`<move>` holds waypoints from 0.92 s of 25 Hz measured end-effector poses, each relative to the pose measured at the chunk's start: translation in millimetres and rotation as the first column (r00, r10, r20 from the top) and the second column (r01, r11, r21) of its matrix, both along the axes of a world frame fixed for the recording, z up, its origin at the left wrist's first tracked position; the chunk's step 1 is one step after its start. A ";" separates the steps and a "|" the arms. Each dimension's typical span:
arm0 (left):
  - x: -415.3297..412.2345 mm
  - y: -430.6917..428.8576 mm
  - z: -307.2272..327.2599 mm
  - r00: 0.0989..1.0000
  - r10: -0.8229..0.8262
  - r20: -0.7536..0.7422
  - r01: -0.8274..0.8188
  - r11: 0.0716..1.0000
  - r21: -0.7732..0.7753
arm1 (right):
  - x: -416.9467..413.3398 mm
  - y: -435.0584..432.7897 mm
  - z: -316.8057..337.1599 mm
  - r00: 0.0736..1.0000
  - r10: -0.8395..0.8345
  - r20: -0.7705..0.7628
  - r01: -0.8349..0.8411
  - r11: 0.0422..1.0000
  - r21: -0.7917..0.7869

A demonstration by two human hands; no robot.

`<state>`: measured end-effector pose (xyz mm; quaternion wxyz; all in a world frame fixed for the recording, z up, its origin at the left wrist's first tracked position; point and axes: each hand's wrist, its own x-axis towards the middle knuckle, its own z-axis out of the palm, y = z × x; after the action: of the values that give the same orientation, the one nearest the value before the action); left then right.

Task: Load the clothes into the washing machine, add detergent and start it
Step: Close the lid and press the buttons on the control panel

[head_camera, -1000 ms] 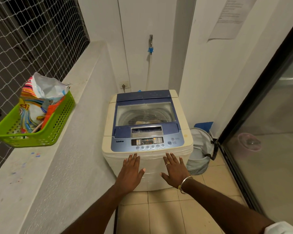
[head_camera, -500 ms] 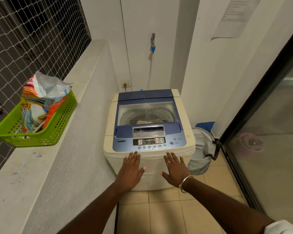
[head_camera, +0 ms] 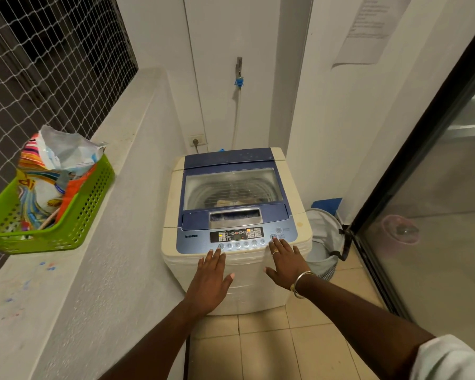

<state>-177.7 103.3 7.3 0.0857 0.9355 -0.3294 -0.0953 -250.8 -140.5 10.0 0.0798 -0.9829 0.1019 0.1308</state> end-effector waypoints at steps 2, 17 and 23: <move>2.1 -1.4 0.2 1.000 0.004 -0.008 -0.004 1.000 0.016 | 5.9 -6.1 1.0 1.000 -0.001 -0.024 0.001 1.000 0.001; 11.7 -4.7 -3.4 1.000 0.003 -0.010 -0.003 1.000 0.003 | 20.2 -15.8 -8.9 0.994 0.000 -0.110 0.002 1.000 0.018; 12.1 -6.2 -1.6 1.000 0.013 -0.018 -0.013 1.000 -0.001 | 22.2 -13.7 -8.8 0.994 0.001 -0.108 0.002 1.000 0.020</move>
<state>-165.7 97.2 5.7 0.0899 0.9366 -0.3226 -0.1030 -228.6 -154.2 1.1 0.0841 -0.9735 0.1050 0.1847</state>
